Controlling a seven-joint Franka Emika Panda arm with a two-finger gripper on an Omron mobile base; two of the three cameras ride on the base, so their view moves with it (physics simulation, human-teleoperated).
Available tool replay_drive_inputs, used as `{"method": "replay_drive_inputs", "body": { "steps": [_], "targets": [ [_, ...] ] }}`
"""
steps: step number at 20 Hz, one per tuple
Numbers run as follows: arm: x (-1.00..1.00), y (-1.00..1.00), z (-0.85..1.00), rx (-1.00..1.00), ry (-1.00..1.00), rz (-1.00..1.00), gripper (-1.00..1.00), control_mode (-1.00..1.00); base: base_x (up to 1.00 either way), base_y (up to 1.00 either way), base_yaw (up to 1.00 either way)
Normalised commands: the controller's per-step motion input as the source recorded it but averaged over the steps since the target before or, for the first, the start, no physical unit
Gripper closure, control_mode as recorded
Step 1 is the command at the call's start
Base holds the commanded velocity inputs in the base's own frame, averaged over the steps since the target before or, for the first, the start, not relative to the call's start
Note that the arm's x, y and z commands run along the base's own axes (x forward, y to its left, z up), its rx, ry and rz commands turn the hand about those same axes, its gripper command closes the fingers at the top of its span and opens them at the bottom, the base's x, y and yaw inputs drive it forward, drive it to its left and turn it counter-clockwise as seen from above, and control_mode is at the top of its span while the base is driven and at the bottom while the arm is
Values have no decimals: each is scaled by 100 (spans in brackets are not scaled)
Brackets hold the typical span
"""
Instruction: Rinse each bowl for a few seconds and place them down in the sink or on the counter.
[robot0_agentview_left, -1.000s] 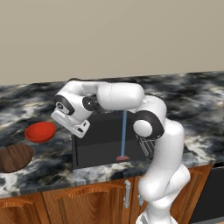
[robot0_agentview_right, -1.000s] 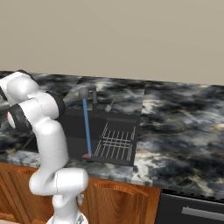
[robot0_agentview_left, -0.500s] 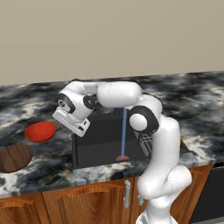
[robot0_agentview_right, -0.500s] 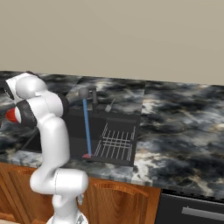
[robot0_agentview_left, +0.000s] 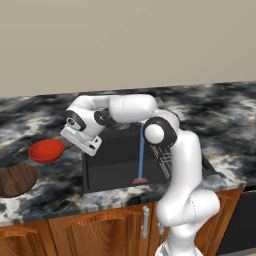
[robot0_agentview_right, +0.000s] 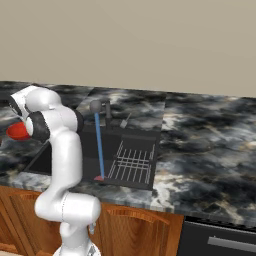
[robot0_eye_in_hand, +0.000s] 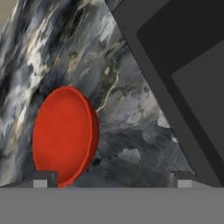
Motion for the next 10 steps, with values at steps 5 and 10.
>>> {"method": "replay_drive_inputs", "body": {
  "steps": [5, 10],
  "targets": [
    [26, 39, 0, -12, 6, -3, -100, -100, 0, 0, 0],
    [23, 41, 0, -12, 6, -2, -100, -100, 0, 0, 0]
  ]
}}
